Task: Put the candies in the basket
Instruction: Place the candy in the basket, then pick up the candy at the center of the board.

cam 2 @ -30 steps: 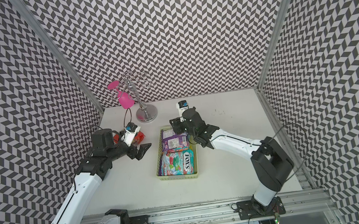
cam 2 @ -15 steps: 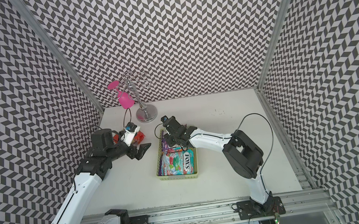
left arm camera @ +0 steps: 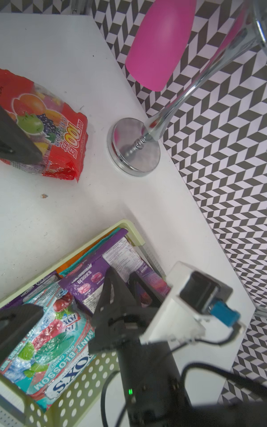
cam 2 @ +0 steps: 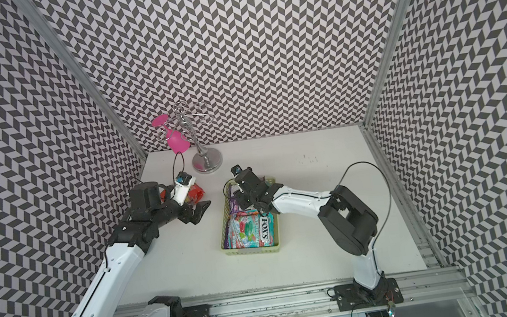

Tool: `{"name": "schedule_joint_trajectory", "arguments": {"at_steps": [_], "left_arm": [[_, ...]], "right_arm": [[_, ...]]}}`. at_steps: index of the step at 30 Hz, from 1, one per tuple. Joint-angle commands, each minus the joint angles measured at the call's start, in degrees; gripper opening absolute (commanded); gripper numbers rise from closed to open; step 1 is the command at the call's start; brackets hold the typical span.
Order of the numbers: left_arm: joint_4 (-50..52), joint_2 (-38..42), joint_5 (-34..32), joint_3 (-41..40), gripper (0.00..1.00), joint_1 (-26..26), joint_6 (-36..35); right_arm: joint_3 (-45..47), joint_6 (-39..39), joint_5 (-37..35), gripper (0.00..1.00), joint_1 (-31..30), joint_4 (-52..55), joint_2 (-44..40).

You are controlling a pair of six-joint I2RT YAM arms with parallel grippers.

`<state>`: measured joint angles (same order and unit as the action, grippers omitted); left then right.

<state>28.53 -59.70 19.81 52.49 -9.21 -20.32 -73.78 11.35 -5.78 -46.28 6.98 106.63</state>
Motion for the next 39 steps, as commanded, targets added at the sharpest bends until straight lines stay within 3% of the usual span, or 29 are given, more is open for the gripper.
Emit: {"name": "schedule_joint_trajectory", "arguments": {"at_steps": [1,11,16,21,30,39], "left_arm": [[-3.3,-1.5,-7.7,0.8,0.99,0.6,3.8],[-3.8,-9.6,-11.4,4.5,0.98,2.7,5.4],[-1.2,-13.4,-12.8,7.0,0.98,3.2,0.0],[1.2,-15.0,-14.4,8.4,0.98,3.5,-9.4],[3.2,-20.3,-16.6,10.4,0.96,5.5,-17.7],[2.8,-27.6,-18.0,11.2,0.89,6.3,-23.1]], "right_arm": [[2.3,0.3,0.4,0.47,0.4,-3.1,-6.7],[8.3,-0.9,1.0,0.53,4.2,-5.0,-23.1],[15.2,-1.8,0.8,0.56,8.2,-5.1,-32.0],[22.6,-3.6,-1.1,0.75,11.0,-7.2,-40.9],[31.4,-7.8,-7.5,0.94,13.4,-6.7,-51.0],[35.0,-9.5,-11.6,0.99,13.5,-9.0,-53.8]]}}
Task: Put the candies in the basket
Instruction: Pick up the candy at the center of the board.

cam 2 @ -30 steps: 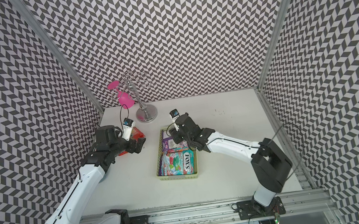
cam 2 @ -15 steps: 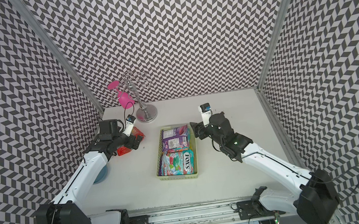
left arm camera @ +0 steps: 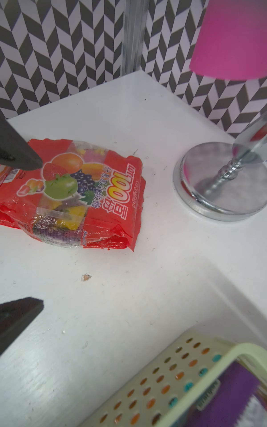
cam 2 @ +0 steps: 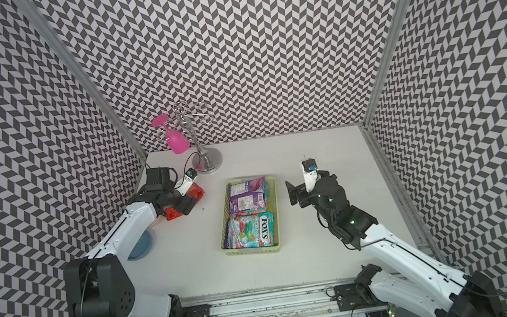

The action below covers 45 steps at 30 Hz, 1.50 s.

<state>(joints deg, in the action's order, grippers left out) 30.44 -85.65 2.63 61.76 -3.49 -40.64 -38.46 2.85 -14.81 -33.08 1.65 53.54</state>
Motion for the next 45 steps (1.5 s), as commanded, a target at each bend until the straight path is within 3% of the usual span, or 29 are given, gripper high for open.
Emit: {"name": "schedule_joint_trajectory", "arguments": {"at_steps": [1,12,26,29,34,36,45], "left_arm": [[0.7,-2.6,-0.9,2.5,0.89,0.8,-3.0],[-4.7,-8.7,-6.4,2.2,0.86,0.9,-5.0],[-4.7,-14.5,-8.1,4.3,0.63,2.5,-8.9],[-3.9,-15.8,-7.6,5.3,0.51,2.7,-9.0],[-4.2,-16.2,-6.7,5.8,0.13,3.1,-9.6],[-3.5,-16.0,-6.1,6.4,0.02,3.2,-9.7],[0.1,-13.0,-3.5,7.8,0.00,3.4,-11.7]], "right_arm": [[-0.3,-1.0,-2.6,0.99,0.3,-3.5,-0.6],[0.4,-1.6,-3.7,0.99,0.3,-3.7,-1.3],[0.7,-1.2,-3.2,0.99,0.3,-3.7,-1.0],[0.8,-1.7,-4.1,0.99,0.4,-3.9,-0.9],[0.9,-1.5,-3.8,0.99,0.4,-3.6,-1.1],[0.9,-1.7,-4.4,0.99,0.4,-3.9,-1.0],[0.8,-1.9,-5.0,0.99,0.4,-3.9,-0.4]]}}
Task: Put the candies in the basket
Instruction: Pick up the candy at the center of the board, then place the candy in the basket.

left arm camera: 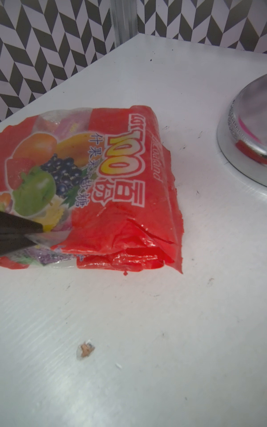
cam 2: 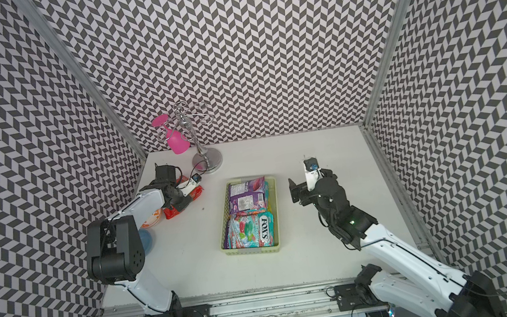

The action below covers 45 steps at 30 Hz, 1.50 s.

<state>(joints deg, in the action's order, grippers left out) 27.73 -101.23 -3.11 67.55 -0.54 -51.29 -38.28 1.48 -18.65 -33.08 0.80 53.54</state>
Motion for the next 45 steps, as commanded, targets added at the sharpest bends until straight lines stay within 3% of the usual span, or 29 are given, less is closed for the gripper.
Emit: {"name": "schedule_joint_trajectory", "arguments": {"at_steps": [1,7,20,25,34,39,45], "left_arm": [[3.1,3.4,2.5,2.3,0.00,0.4,-1.4],[4.2,9.7,4.3,4.0,0.00,0.2,-3.3],[17.8,18.2,16.6,16.1,0.00,-3.0,-6.0],[22.3,22.6,20.6,18.5,0.00,-7.3,-8.2],[33.1,23.1,23.6,22.6,0.00,-20.4,-10.6],[35.8,22.0,24.1,24.5,0.00,-26.9,-8.6],[36.1,21.7,24.0,24.0,0.00,-30.8,-4.4]], "right_arm": [[0.5,-0.5,-1.2,0.99,0.5,-2.9,-0.3],[0.9,-0.4,-1.6,0.99,0.5,-3.2,-0.3],[0.8,-0.2,-1.5,0.99,0.9,-3.2,0.1],[0.6,-0.5,-1.7,0.99,1.1,-3.1,0.6],[0.6,-0.2,-1.6,0.99,1.3,-2.7,1.2],[0.6,-0.3,-1.9,0.99,1.4,-2.8,1.7],[0.9,-0.2,-1.9,0.99,1.5,-2.7,1.7]]}}
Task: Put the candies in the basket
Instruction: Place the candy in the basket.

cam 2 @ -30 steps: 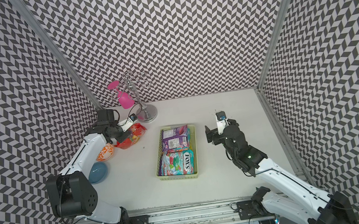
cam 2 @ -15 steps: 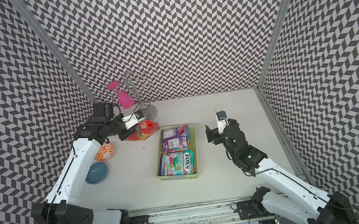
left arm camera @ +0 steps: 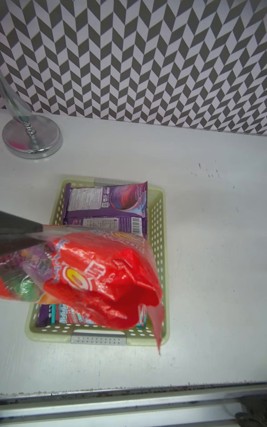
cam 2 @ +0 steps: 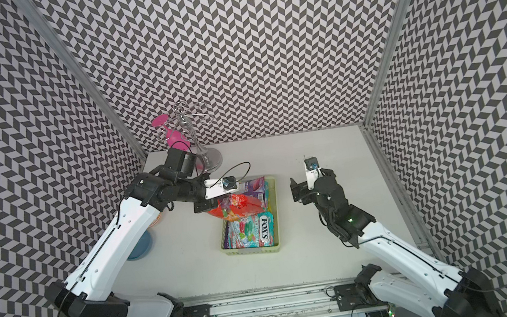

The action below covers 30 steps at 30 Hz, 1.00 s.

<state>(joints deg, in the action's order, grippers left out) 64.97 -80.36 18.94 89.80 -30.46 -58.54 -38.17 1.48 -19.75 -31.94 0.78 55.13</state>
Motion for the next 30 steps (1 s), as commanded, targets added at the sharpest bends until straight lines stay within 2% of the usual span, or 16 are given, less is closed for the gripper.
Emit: {"name": "schedule_joint_trajectory", "arguments": {"at_steps": [1,10,15,22,25,29,30], "left_arm": [[-1.2,0.8,1.8,1.2,0.00,-1.2,3.4],[-6.6,1.9,-1.9,-5.7,0.00,-5.4,6.7],[-11.8,3.3,-8.9,-12.4,0.00,-7.9,8.7],[-11.1,4.5,-4.8,-18.2,0.00,-9.2,9.1],[-9.9,4.8,-1.7,-20.9,0.10,-9.3,7.7],[-9.6,4.8,1.4,-24.8,0.36,-10.1,5.9],[-9.5,4.8,1.8,-25.5,0.39,-10.3,5.5]], "right_arm": [[0.7,-0.2,-0.8,0.99,0.5,-2.7,0.2],[0.2,0.2,-0.2,0.99,0.7,-2.3,1.0],[0.7,0.2,-0.5,0.99,0.7,-2.4,0.2],[0.7,0.5,0.0,0.99,0.8,-2.7,0.5],[0.4,0.5,0.2,0.99,0.8,-2.5,0.8],[0.9,0.5,0.1,0.99,0.9,-2.8,0.5],[0.8,0.4,0.0,0.99,0.9,-2.9,0.6]]}}
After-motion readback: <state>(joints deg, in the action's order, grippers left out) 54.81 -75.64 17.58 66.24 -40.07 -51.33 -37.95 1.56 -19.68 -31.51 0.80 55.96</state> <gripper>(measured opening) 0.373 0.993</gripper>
